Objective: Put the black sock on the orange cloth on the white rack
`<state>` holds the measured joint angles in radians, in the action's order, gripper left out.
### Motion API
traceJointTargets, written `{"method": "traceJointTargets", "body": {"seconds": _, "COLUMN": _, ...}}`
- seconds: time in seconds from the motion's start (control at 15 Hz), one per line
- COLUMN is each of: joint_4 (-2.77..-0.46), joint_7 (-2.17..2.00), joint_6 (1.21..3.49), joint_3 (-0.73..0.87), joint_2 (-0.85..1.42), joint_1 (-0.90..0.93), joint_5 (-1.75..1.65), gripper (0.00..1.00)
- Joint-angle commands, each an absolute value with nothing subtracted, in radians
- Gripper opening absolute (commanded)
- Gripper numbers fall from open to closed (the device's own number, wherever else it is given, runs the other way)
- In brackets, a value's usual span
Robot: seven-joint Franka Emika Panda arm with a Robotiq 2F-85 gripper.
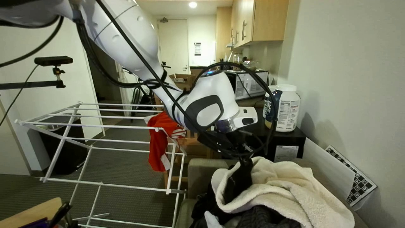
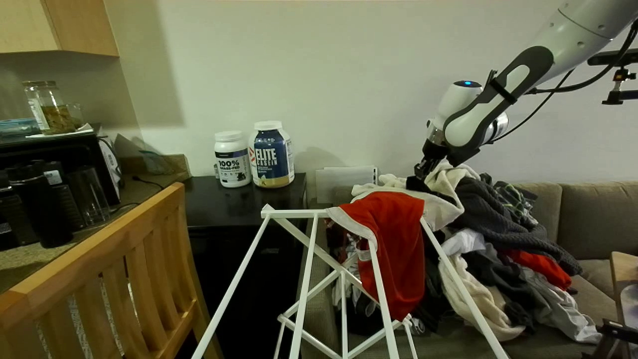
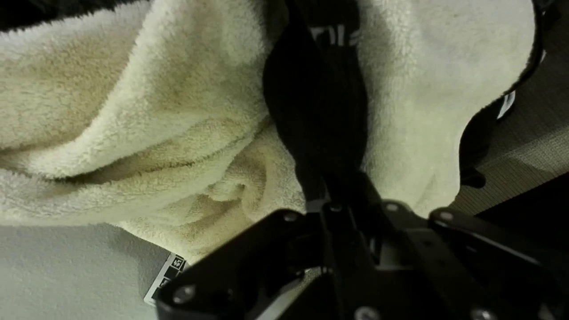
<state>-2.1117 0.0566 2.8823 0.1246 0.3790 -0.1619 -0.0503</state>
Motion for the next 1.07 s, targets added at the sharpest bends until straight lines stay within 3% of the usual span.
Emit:
{"method": "traceJointTargets", "body": {"seconds": 0.0, "joint_4": -2.123, "joint_7": 0.089, "joint_6": 2.921, "joint_3": 0.11, "joint_2": 0.373, "joint_1": -0.184, "joint_5": -0.035, "gripper": 0.0}}
{"method": "traceJointTargets", "body": {"seconds": 1.0, "joint_4": -2.243, "joint_7": 0.309, "joint_6": 2.588, "joint_3": 0.05, "joint_2": 0.06, "joint_1": -0.208, "joint_5": 0.179, "gripper": 0.01}}
